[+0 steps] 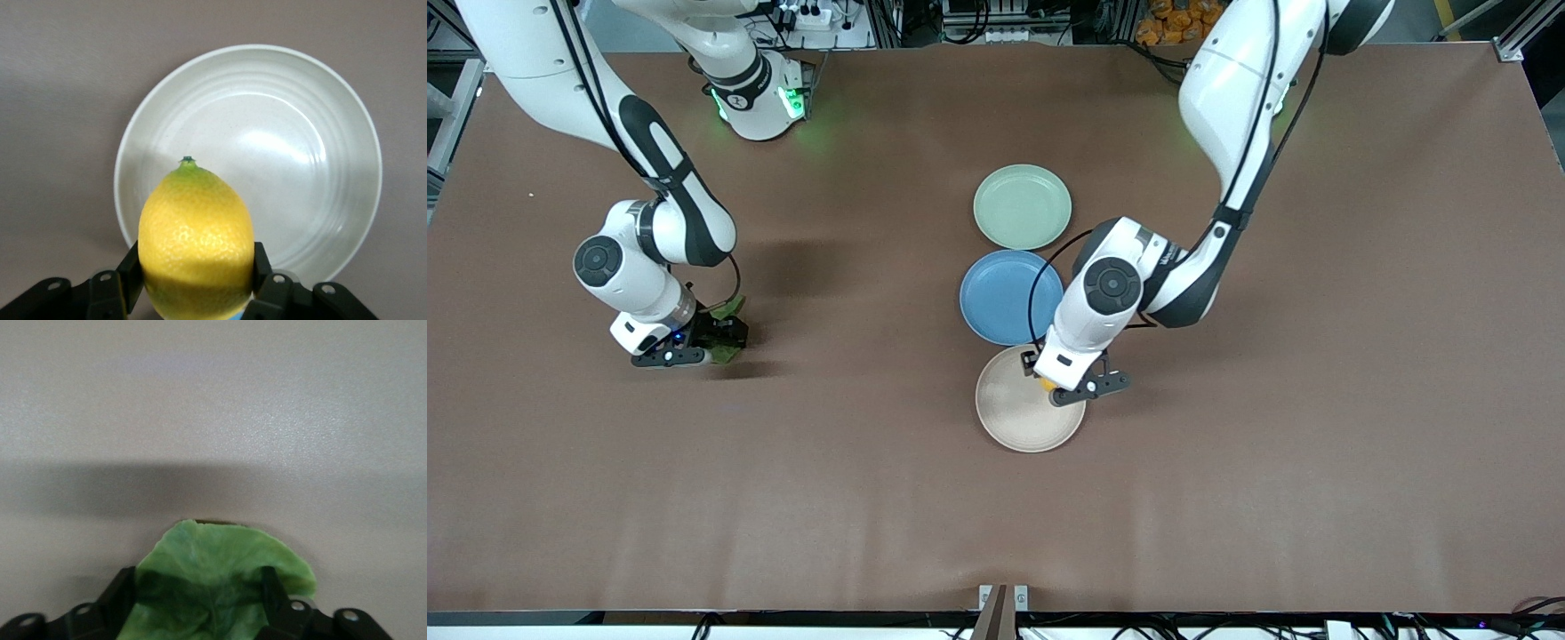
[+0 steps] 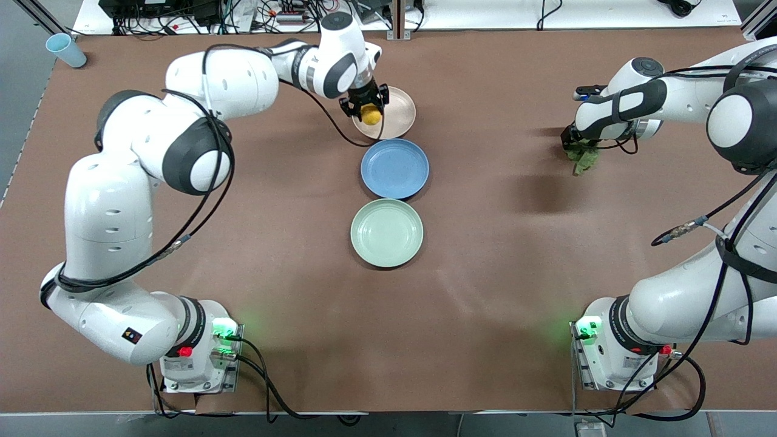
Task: Place lemon and lettuce in plates
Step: 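Carry the lemon with the left gripper onto the cream plate and release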
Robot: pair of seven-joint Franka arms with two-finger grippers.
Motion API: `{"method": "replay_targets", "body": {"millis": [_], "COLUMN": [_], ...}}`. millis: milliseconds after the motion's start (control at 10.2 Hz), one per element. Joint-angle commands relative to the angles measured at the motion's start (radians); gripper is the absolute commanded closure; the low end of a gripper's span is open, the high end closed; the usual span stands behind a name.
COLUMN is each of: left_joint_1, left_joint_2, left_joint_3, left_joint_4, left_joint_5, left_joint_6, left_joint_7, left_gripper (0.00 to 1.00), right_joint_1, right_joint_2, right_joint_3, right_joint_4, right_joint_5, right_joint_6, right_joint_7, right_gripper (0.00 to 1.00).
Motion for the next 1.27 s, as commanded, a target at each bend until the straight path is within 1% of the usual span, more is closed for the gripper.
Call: {"method": "replay_targets", "body": {"millis": [0, 98, 196, 392, 490, 588, 686, 980, 1078, 1176], "left_joint_1": [-0.005, -0.005, -0.006, -0.003, 0.004, 0.009, 0.018, 0.134, 0.176, 0.217], "left_joint_2": [0.041, 0.040, 0.028, -0.006, -0.027, -0.059, -0.098, -0.269, -0.311, -0.349], "left_joint_3": [0.013, 0.013, 0.015, 0.016, 0.018, 0.021, 0.024, 0.024, 0.024, 0.022], "left_joint_4": [0.031, 0.030, 0.028, 0.028, 0.028, 0.028, 0.028, 0.028, 0.028, 0.028], "left_joint_5": [-0.023, -0.023, -0.023, -0.022, -0.022, -0.022, -0.020, -0.008, -0.008, -0.008], "left_joint_6": [0.042, 0.043, 0.043, 0.033, 0.028, 0.021, -0.021, -0.269, -0.332, -0.379], "left_joint_7": [-0.009, -0.013, -0.016, -0.036, -0.036, -0.036, -0.035, -0.023, -0.015, 0.049], "left_gripper": [0.92, 0.49, 0.00, 0.00, 0.00, 0.00, 0.00, 0.00, 0.00, 0.00], "right_joint_1": [-0.011, -0.011, -0.011, -0.013, -0.017, -0.017, -0.017, -0.017, -0.016, -0.013], "right_joint_2": [-0.004, -0.004, -0.004, -0.007, -0.021, -0.031, -0.042, -0.082, -0.093, -0.102], "right_joint_3": [0.008, 0.008, 0.008, 0.008, 0.008, 0.008, 0.009, 0.009, 0.009, 0.009], "right_joint_4": [-0.010, -0.009, -0.007, -0.005, -0.002, 0.008, 0.024, 0.109, 0.140, 0.177], "right_joint_5": [-0.008, -0.008, -0.008, -0.008, -0.008, -0.008, -0.006, -0.006, -0.006, -0.006], "right_joint_6": [0.002, 0.001, 0.000, 0.000, -0.014, -0.055, -0.093, -0.300, -0.351, -0.408], "right_joint_7": [-0.008, -0.007, -0.005, -0.003, -0.002, -0.003, -0.003, -0.005, -0.003, -0.003], "right_gripper": [0.80, 0.87, 0.92, 0.99, 1.00, 1.00, 1.00, 1.00, 1.00, 1.00]}}
